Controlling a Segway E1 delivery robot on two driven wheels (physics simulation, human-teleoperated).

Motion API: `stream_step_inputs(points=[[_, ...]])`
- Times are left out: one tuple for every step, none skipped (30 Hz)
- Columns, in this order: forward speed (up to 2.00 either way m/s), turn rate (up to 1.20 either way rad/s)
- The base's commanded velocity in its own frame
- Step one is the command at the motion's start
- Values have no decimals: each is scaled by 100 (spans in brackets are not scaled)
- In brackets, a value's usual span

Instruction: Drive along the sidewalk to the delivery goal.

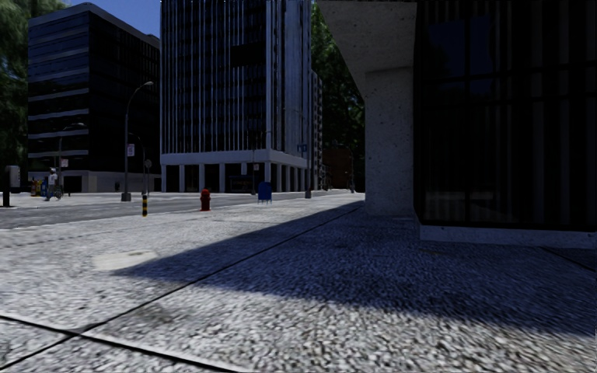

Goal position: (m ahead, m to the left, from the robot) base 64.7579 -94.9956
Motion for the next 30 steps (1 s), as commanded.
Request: stream_step_inputs(points=[[154, 0], [154, 0], [154, 0], [154, 0], [154, 0], [154, 0], [154, 0], [154, 0], [154, 0], [154, 0], [154, 0], [154, 0], [154, 0], [154, 0], [154, 0], [154, 0], [154, 0], [154, 0], [154, 0], [154, 0], [154, 0], [154, 0], [154, 0], [154, 0], [154, 0], [154, 0], [154, 0], [154, 0], [154, 0], [153, 0]])
